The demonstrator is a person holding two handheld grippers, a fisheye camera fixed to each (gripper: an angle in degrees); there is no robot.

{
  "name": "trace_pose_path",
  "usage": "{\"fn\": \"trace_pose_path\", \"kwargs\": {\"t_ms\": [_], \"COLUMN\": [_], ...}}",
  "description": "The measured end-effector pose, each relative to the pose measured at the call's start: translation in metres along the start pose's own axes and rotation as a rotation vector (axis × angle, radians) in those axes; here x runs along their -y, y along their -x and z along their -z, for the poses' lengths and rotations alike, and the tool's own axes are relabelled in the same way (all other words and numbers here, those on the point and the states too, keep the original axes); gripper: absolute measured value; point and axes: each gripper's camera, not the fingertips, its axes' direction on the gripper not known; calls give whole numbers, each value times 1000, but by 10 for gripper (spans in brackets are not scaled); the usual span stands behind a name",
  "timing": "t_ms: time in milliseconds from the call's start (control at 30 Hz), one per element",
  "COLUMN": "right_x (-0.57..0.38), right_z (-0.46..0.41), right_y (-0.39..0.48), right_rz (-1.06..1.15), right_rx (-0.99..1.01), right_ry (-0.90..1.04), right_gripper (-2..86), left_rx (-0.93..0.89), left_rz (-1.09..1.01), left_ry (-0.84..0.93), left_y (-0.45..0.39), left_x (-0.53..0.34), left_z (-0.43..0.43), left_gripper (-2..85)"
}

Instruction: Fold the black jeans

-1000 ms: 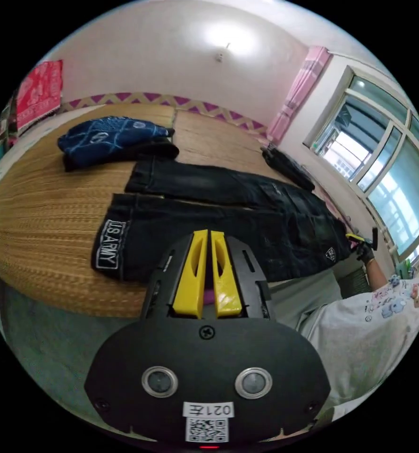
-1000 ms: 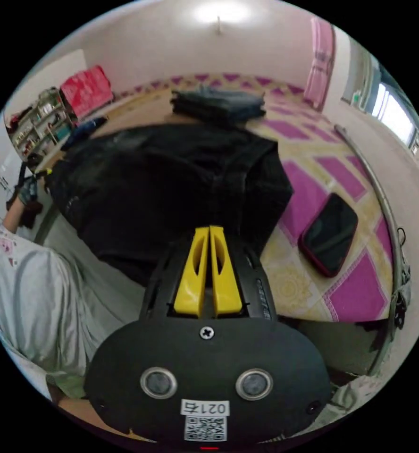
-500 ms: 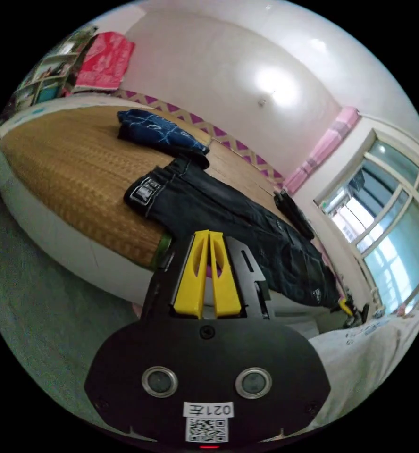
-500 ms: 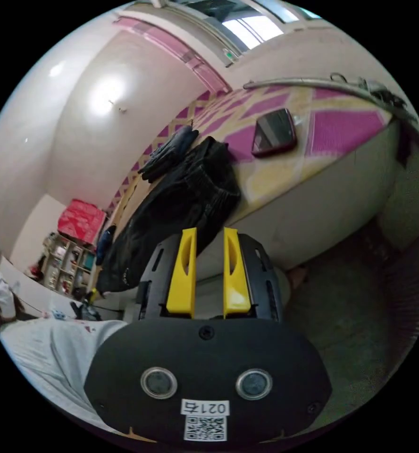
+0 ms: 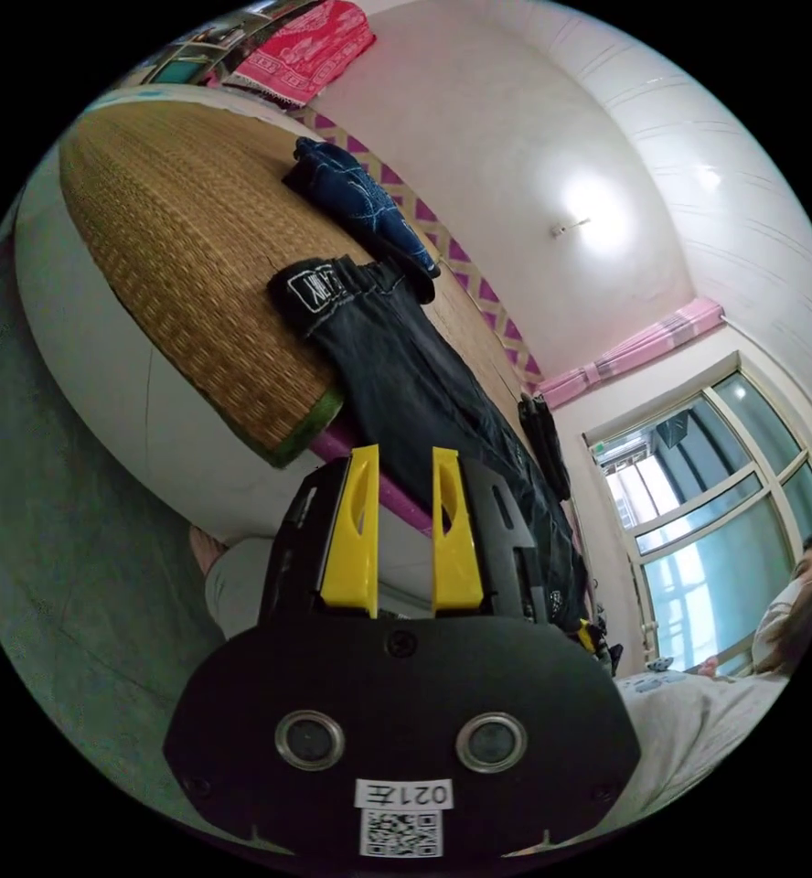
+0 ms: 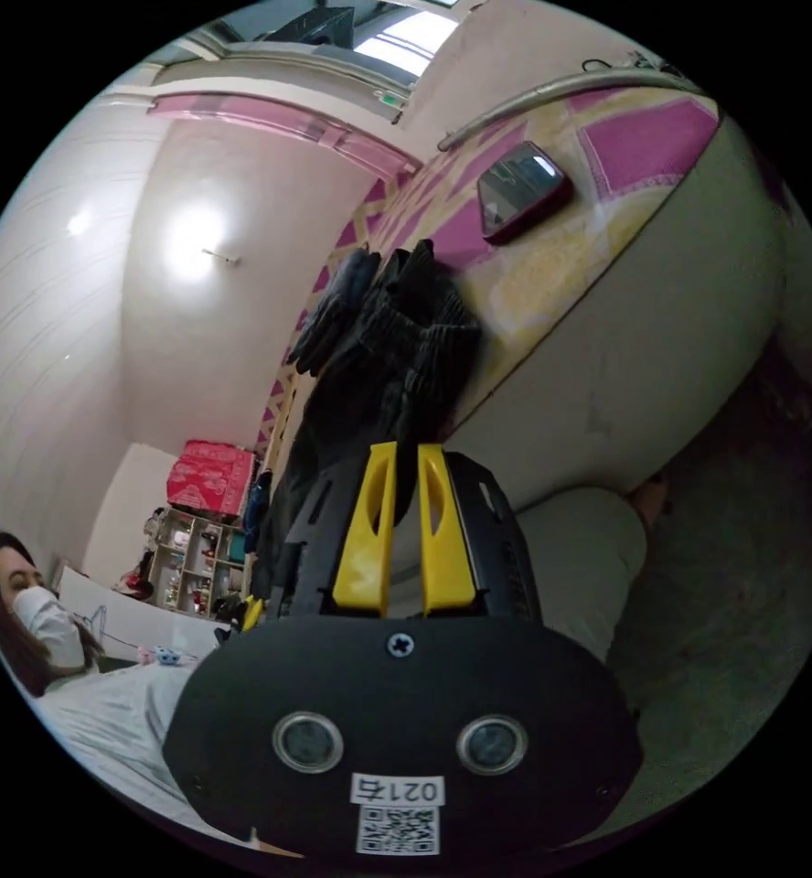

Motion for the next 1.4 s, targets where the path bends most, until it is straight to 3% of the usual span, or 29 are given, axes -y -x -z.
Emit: {"fn": "trace_pose_path", "kwargs": {"t_ms": [367, 700, 933, 1033, 1200, 1400], "right_x": [17, 18, 22, 17, 24, 101], "right_z": [11, 26, 20, 22, 34, 10], "right_y": [11, 11, 7, 1, 10, 62], "right_rz": [-39, -58, -62, -78, -49, 45], "right_rx": [98, 122, 136, 139, 224, 392], "right_ry": [51, 60, 74, 86, 81, 111], "right_gripper": [63, 67, 58, 36, 5, 0], "left_rx": [-87, 18, -9, -86, -108, -62], "left_rz": [95, 138, 161, 120, 6, -199], "left_ry": [-15, -44, 8, 8, 8, 58], "left_y": [16, 10, 12, 10, -21, -98], "left_x": [39, 50, 67, 65, 80, 153], "left_z": [5, 39, 25, 26, 31, 5], "left_gripper": [82, 80, 54, 3, -8, -9]}}
